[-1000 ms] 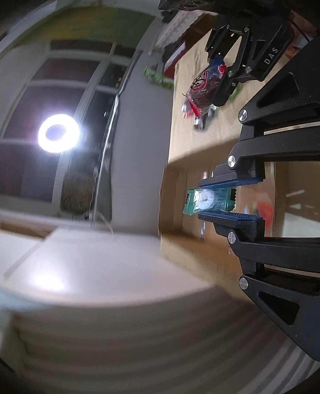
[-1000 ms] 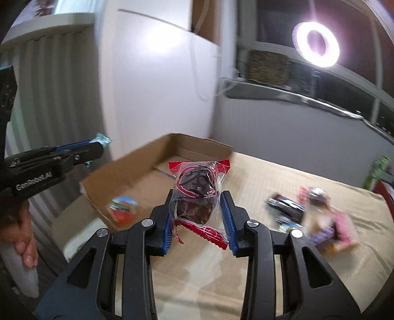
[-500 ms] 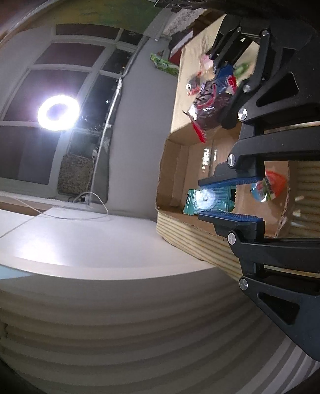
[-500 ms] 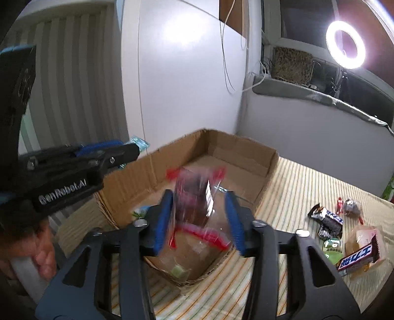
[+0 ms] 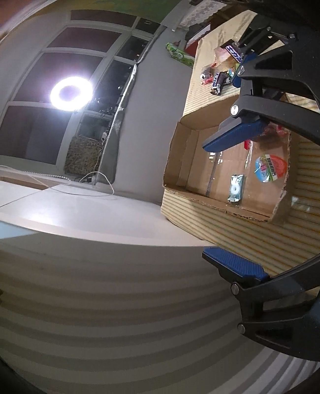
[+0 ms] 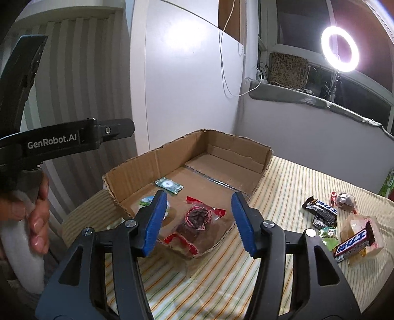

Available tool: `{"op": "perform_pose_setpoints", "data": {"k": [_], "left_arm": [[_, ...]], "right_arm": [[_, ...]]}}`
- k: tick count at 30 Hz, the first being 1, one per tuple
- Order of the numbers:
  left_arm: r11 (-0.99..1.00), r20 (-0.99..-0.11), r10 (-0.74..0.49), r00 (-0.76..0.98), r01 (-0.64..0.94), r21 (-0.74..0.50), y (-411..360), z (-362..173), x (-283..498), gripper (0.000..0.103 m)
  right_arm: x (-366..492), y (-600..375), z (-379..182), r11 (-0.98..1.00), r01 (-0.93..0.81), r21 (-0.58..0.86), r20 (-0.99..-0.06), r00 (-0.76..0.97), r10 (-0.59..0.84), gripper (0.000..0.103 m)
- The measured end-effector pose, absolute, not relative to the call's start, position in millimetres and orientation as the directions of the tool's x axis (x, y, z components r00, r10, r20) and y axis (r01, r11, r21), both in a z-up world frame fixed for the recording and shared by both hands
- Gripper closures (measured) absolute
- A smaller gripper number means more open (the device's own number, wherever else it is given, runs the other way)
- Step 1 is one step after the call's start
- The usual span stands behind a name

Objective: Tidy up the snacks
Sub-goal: 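Return both grippers to the pile and grasp a chocolate bar with the right gripper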

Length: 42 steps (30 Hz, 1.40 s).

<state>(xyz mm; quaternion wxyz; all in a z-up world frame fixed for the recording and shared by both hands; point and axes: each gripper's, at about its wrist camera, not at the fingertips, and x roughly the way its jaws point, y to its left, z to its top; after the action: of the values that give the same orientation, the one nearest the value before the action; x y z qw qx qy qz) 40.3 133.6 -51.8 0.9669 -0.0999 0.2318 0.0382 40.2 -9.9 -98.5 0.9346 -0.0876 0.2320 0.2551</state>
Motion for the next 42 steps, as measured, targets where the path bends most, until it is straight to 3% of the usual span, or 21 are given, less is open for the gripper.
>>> {"op": "perform_pose_setpoints", "data": {"k": [14,27,31,33,42], "left_arm": [[0.996,-0.454,-0.022,0.891,-0.021,-0.089,68,-39,27,0.024],[0.956,-0.51,-0.258,0.821,0.292,-0.014,-75,-60,31,0.023],[0.939,-0.533,-0.296,0.792,0.343,-0.012,-93,-68,32,0.023],[0.936,-0.551,-0.3,0.779,0.351,-0.013,-96,-74,35,0.023],[0.921,-0.661,-0.312,0.683,0.388,-0.034,-106,-121,64,0.023]], "right_arm": [[21,-93,-95,0.914,-0.404,0.037,-0.432,0.818,0.379,0.045],[-12,-255,-114,0.994,-0.055,0.094,-0.477,0.874,0.093,0.043],[-8,-263,-113,0.993,-0.055,0.1,-0.481,0.872,0.097,0.036],[-1,-263,-113,0.988,-0.09,0.125,-0.486,0.863,0.14,0.023],[67,-253,-121,0.97,-0.183,0.16,-0.552,0.798,0.242,0.022]]}}
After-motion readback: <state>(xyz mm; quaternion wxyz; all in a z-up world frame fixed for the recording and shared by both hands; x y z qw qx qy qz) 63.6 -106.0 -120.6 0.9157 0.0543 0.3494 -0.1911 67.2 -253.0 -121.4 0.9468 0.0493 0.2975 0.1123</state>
